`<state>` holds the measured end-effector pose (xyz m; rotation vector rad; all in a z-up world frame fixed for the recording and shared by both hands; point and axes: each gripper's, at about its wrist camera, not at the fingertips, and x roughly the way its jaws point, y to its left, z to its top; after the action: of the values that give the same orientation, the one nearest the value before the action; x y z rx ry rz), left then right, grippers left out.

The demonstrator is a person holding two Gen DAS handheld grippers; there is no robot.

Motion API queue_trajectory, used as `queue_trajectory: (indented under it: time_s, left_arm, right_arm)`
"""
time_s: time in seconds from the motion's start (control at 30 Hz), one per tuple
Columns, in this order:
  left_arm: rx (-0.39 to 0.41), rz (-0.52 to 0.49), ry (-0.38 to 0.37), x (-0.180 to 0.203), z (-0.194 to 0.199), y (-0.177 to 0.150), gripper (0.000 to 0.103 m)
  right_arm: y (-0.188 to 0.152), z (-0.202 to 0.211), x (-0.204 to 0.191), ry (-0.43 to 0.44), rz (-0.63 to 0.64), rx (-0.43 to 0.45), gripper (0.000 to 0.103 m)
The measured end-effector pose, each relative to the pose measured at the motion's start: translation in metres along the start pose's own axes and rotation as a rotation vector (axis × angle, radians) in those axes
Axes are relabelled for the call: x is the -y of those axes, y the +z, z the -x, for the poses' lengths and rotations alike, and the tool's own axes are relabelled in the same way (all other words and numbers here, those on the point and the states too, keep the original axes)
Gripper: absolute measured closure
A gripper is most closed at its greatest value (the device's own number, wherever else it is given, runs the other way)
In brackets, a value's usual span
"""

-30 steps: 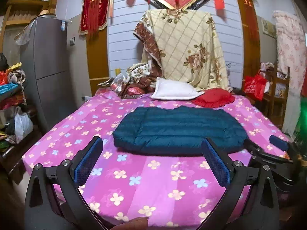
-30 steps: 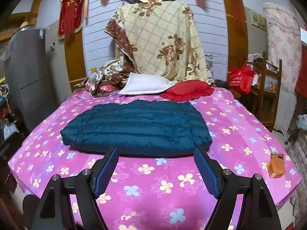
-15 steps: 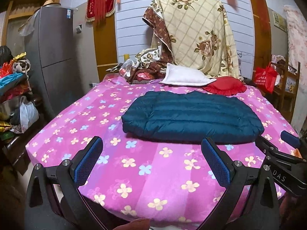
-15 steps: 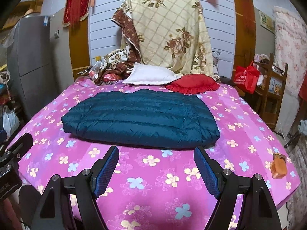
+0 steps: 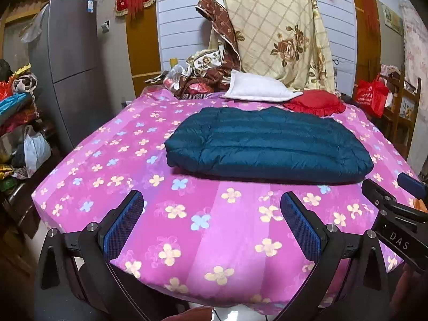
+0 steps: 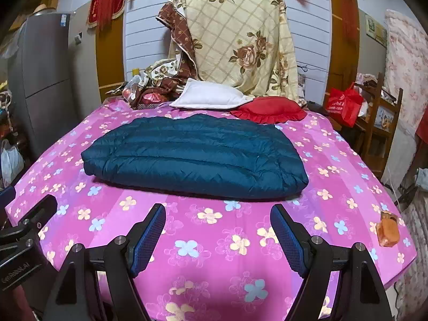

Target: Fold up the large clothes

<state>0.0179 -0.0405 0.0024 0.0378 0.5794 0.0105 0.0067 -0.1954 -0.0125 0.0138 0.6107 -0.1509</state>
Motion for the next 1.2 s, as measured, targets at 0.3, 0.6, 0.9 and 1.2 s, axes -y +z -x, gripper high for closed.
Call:
queue_trajectory:
  time_s: [0.3, 0.6, 0.9, 1.2]
  left_arm:
    - [-0.021, -0.02, 0.001, 0.003, -0.005, -0.003, 0.001]
    - [-0.047, -0.018, -0.003, 0.001, -0.011, -0.006, 0.001]
    - [-0.075, -0.021, -0.014, 0.002, -0.017, -0.009, 0.001]
    - [-0.077, -0.023, -0.016, 0.003, -0.017, -0.009, 0.001]
  right_arm:
    - [-0.002, -0.003, -0.001, -0.001, -0.002, -0.009, 0.025]
    - [-0.004, -0.006, 0.0, -0.007, 0.0, -0.018, 0.025]
    - [-0.008, -0.012, 0.004, -0.015, -0.005, -0.045, 0.025]
    - [-0.008, -0.015, 0.004, -0.02, -0.009, -0.058, 0.025]
